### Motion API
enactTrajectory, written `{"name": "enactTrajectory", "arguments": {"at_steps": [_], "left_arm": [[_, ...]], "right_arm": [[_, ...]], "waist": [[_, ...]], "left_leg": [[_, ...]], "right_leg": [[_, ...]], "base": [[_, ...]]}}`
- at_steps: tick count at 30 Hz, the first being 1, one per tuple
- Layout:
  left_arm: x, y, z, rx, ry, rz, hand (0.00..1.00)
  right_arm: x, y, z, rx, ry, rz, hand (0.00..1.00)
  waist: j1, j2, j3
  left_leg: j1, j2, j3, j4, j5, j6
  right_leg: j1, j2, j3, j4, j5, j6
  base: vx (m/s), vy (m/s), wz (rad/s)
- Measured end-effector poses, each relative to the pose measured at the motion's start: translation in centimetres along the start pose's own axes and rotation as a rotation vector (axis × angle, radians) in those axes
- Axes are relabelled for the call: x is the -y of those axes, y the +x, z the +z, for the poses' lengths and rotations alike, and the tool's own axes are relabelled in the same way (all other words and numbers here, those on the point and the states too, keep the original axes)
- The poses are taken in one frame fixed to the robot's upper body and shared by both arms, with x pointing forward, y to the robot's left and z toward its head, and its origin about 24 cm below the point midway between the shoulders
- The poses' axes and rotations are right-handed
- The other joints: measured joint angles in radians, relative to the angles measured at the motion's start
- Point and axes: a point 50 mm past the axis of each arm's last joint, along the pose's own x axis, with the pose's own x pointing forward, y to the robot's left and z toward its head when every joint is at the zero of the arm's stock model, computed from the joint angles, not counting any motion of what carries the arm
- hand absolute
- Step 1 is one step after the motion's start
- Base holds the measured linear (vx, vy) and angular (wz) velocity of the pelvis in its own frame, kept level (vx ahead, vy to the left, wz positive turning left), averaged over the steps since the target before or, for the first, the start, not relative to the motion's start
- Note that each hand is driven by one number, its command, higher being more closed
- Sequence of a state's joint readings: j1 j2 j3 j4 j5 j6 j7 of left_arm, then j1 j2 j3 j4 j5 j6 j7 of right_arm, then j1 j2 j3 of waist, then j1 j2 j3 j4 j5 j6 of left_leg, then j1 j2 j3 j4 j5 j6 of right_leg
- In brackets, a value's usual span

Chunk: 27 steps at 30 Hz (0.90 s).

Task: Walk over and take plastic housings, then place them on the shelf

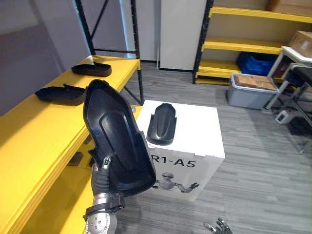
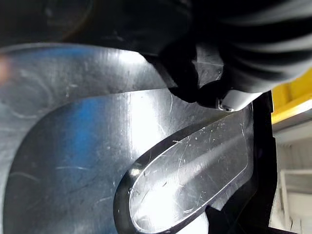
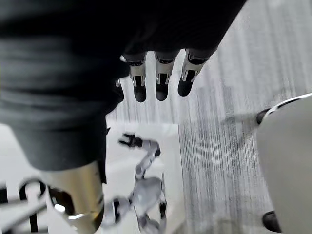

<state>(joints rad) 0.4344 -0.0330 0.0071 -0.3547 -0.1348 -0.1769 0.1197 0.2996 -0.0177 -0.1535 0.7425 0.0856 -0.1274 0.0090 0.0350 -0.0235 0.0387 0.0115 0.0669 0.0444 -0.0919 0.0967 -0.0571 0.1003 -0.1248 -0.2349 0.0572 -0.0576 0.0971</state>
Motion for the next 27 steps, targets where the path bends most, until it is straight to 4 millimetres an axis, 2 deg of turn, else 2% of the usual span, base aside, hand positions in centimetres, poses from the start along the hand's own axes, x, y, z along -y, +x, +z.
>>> {"name": "enactTrajectory", "arguments": {"at_steps": [1,2,3,4,5,6,8,10,12,14,16,17,18,19,21,22,24,26,27], "left_arm": [[0.4,0.3,0.6,0.031,-0.01,-0.01,1.0],[0.5,0.3,0.9,0.044,-0.015,-0.015,1.0],[0.8,0.5,1.4,0.068,-0.023,-0.021,1.0],[0.9,0.7,1.6,0.08,-0.028,-0.024,1.0],[1.3,1.0,1.9,0.1,-0.043,-0.024,1.0],[1.5,1.3,2.1,0.113,-0.055,-0.018,1.0],[1.9,1.3,2.0,0.111,-0.063,-0.033,1.0],[2.3,1.2,2.1,0.119,-0.069,-0.056,1.0],[2.1,1.4,2.0,0.119,-0.057,-0.065,1.0],[2.2,1.6,1.4,0.095,-0.057,-0.067,1.0],[2.3,1.5,1.3,0.089,-0.055,-0.071,1.0],[2.4,1.5,1.2,0.088,-0.047,-0.079,1.0],[2.8,1.6,1.2,0.089,-0.04,-0.101,1.0],[2.9,1.8,1.4,0.1,-0.021,-0.114,1.0],[3.3,2.7,1.4,0.119,0.019,-0.136,1.0],[3.3,2.8,1.2,0.114,0.031,-0.131,1.0],[3.8,2.9,0.8,0.103,0.029,-0.147,1.0],[4.7,2.9,0.7,0.099,0.017,-0.181,1.0],[5.0,2.8,0.6,0.095,0.011,-0.19,1.0]], "right_arm": [[-0.5,0.3,0.2,-0.004,-0.021,0.018,0.0],[-0.8,0.4,0.4,0.001,-0.027,0.026,0.0],[-1.0,0.7,0.9,0.017,-0.029,0.028,0.0],[-1.1,0.8,1.2,0.025,-0.03,0.027,0.0],[-1.1,1.2,1.9,0.04,-0.039,0.024,0.0],[-0.9,1.6,2.9,0.064,-0.069,0.019,0.0],[-0.4,1.9,3.4,0.076,-0.089,0.004,0.0],[-0.1,2.3,4.1,0.086,-0.119,-0.002,0.0],[-0.9,2.9,5.4,0.111,-0.124,0.011,0.0],[-1.5,3.2,5.9,0.12,-0.151,0.029,0.0],[-1.5,3.2,6.0,0.118,-0.17,0.03,0.0],[-1.5,3.2,6.0,0.116,-0.178,0.031,0.0],[-1.3,3.1,5.6,0.108,-0.182,0.027,0.0],[-1.4,3.1,5.4,0.103,-0.182,0.031,0.0],[-1.7,3.0,5.3,0.099,-0.198,0.045,0.0],[-1.8,2.9,4.8,0.089,-0.205,0.052,0.0],[-1.8,2.7,4.5,0.083,-0.206,0.054,0.0],[-1.5,2.5,3.8,0.063,-0.205,0.048,0.0],[-1.5,2.2,3.2,0.049,-0.194,0.045,0.0]], "waist": [[0.014,-0.007,0.015],[0.014,-0.008,0.021],[0.01,-0.01,0.027],[0.009,-0.011,0.029],[0.016,-0.019,0.043],[0.032,-0.006,0.059],[0.027,0.002,0.064],[0.036,0.002,0.061],[0.031,-0.01,0.069],[0.03,-0.012,0.072],[0.031,-0.008,0.079],[0.028,-0.008,0.084],[0.016,-0.001,0.093],[0.006,0.006,0.101],[-0.003,0.008,0.113],[-0.013,0.008,0.113],[-0.024,0.007,0.112],[-0.029,0.002,0.109],[-0.03,-0.003,0.106]], "left_leg": [[-0.03,-0.018,-0.063,0.006,0.011,0.006],[-0.05,-0.023,-0.085,0.014,0.016,0.012],[-0.098,-0.022,-0.061,0.028,0.001,0.034],[-0.115,-0.02,-0.024,0.033,-0.009,0.048],[-0.155,-0.003,0.109,0.069,-0.028,0.081],[-0.188,0.042,0.293,0.143,-0.048,0.114],[-0.197,0.083,0.459,0.221,-0.036,0.14],[-0.194,0.039,0.445,0.2,-0.048,0.13],[-0.2,-0.027,0.398,0.171,-0.044,0.145],[-0.197,-0.075,0.364,0.174,-0.056,0.164],[-0.182,-0.091,0.33,0.187,-0.074,0.165],[-0.166,-0.098,0.306,0.187,-0.082,0.169],[-0.138,-0.098,0.269,0.181,-0.092,0.166],[-0.125,-0.098,0.237,0.176,-0.095,0.16],[-0.085,-0.101,0.184,0.149,-0.094,0.159],[-0.069,-0.108,0.165,0.147,-0.097,0.154],[-0.057,-0.128,0.133,0.147,-0.103,0.15],[-0.053,-0.149,0.093,0.15,-0.105,0.148],[-0.045,-0.162,0.07,0.155,-0.11,0.139]], "right_leg": [[-0.001,-0.011,-0.076,0.034,-0.013,-0.006],[-0.001,-0.019,-0.114,0.046,-0.015,-0.005],[-0.002,-0.035,-0.2,0.056,-0.019,-0.001],[-0.001,-0.044,-0.239,0.057,-0.019,-0.001],[-0.001,-0.07,-0.304,0.058,-0.019,-0.001],[0.009,-0.084,-0.357,0.074,-0.02,0.0],[0.061,-0.103,-0.441,0.099,-0.028,0.011],[0.074,-0.141,-0.499,0.12,-0.029,0.012],[0.093,-0.167,-0.515,0.09,-0.031,0.015],[0.126,-0.189,-0.529,0.082,-0.015,0.014],[0.113,-0.244,-0.545,0.227,-0.008,0.016],[0.095,-0.28,-0.531,0.338,0.007,-0.007],[0.046,-0.309,-0.44,0.494,0.035,-0.067],[-0.012,-0.288,-0.321,0.59,-0.002,-0.063],[-0.133,-0.177,-0.079,0.66,-0.115,-0.033],[-0.176,-0.123,0.006,0.62,-0.158,-0.017],[-0.223,-0.058,0.114,0.505,-0.181,-0.002],[-0.258,-0.023,0.203,0.408,-0.178,-0.005],[-0.255,-0.021,0.222,0.343,-0.169,-0.01]], "base": [[-0.01,-0.016,1.27],[-0.01,-0.012,1.94],[0.0,0.003,1.63],[0.03,0.029,2.0],[0.07,0.068,1.67],[0.08,0.087,1.58],[0.17,0.11,1.51],[0.24,0.185,1.19],[0.18,0.235,0.75],[0.13,0.192,0.69],[0.09,0.124,0.59],[0.12,0.115,0.64],[0.12,0.1,0.8],[0.15,0.076,0.9],[0.14,0.008,0.82],[0.11,0.0,0.6],[0.09,-0.028,0.56],[0.14,-0.086,0.77],[0.17,-0.111,0.67]]}}
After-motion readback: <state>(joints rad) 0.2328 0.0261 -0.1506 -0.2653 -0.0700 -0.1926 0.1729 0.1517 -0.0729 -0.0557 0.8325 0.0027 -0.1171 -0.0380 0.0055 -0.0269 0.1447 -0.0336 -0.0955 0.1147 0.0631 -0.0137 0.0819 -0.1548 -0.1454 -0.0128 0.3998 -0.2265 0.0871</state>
